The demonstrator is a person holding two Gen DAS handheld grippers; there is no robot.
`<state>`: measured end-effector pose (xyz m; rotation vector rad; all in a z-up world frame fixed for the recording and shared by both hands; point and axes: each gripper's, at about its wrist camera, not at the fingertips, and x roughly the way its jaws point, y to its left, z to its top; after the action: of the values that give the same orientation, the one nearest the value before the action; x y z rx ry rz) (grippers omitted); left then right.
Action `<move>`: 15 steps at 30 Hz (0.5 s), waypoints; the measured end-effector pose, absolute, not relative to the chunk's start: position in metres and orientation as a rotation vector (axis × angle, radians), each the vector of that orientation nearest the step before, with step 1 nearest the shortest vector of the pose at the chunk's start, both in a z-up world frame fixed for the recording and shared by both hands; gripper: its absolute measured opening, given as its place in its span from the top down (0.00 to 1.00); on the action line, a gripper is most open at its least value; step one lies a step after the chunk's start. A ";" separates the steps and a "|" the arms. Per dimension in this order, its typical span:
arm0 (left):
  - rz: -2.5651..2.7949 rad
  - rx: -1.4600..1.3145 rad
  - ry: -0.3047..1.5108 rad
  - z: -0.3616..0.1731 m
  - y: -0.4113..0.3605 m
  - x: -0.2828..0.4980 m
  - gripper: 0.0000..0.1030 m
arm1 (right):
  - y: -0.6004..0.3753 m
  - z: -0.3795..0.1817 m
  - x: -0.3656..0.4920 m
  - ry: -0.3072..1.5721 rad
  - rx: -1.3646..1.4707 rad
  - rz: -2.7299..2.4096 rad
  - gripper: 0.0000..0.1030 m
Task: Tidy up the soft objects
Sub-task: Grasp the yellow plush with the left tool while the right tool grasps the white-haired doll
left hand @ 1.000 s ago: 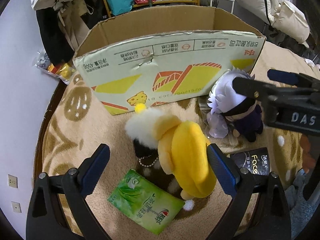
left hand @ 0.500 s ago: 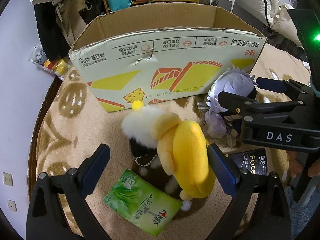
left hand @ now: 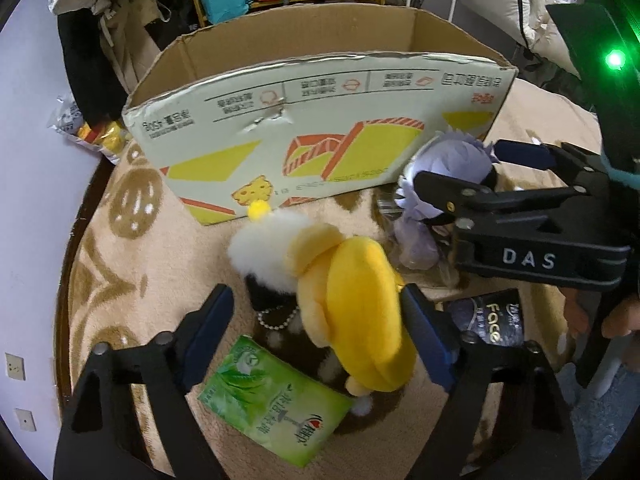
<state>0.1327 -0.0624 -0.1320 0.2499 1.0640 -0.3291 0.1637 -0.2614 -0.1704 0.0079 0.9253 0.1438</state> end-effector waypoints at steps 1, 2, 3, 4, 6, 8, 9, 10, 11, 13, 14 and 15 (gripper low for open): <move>-0.333 0.251 1.064 -0.132 -0.063 0.132 0.26 | -0.262 -0.170 0.164 0.924 0.010 0.142 0.01; -0.337 0.253 1.063 -0.130 -0.064 0.131 0.27 | -0.263 -0.170 0.165 0.923 0.014 0.139 0.01; -0.339 0.253 1.062 -0.129 -0.064 0.130 0.30 | -0.265 -0.169 0.166 0.925 0.022 0.139 0.01; -0.339 0.253 1.062 -0.128 -0.064 0.129 0.33 | -0.266 -0.169 0.167 0.928 0.030 0.141 0.03; -0.344 0.252 1.067 -0.126 -0.064 0.127 0.40 | -0.268 -0.169 0.169 0.939 0.053 0.154 0.06; -0.363 0.231 1.076 -0.125 -0.063 0.126 0.49 | -0.270 -0.171 0.171 0.951 0.081 0.169 0.08; -0.370 0.223 1.078 -0.124 -0.063 0.126 0.55 | -0.270 -0.172 0.172 0.957 0.090 0.176 0.11; -0.374 0.215 1.077 -0.123 -0.062 0.125 0.56 | -0.270 -0.173 0.173 0.962 0.100 0.185 0.17; -0.375 0.214 1.071 -0.122 -0.062 0.125 0.56 | -0.271 -0.174 0.174 0.966 0.123 0.198 0.22; -0.377 0.209 1.068 -0.121 -0.062 0.124 0.58 | -0.270 -0.176 0.176 0.979 0.145 0.206 0.35; -0.378 0.202 1.066 -0.120 -0.061 0.124 0.58 | -0.268 -0.176 0.176 0.979 0.136 0.210 0.36; -0.377 0.197 1.065 -0.120 -0.060 0.123 0.59 | -0.266 -0.176 0.175 0.980 0.123 0.216 0.39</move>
<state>0.1233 -0.0596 -0.1200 0.1967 1.0649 -0.3773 0.1753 -0.2660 -0.1762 0.1227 0.9797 0.2160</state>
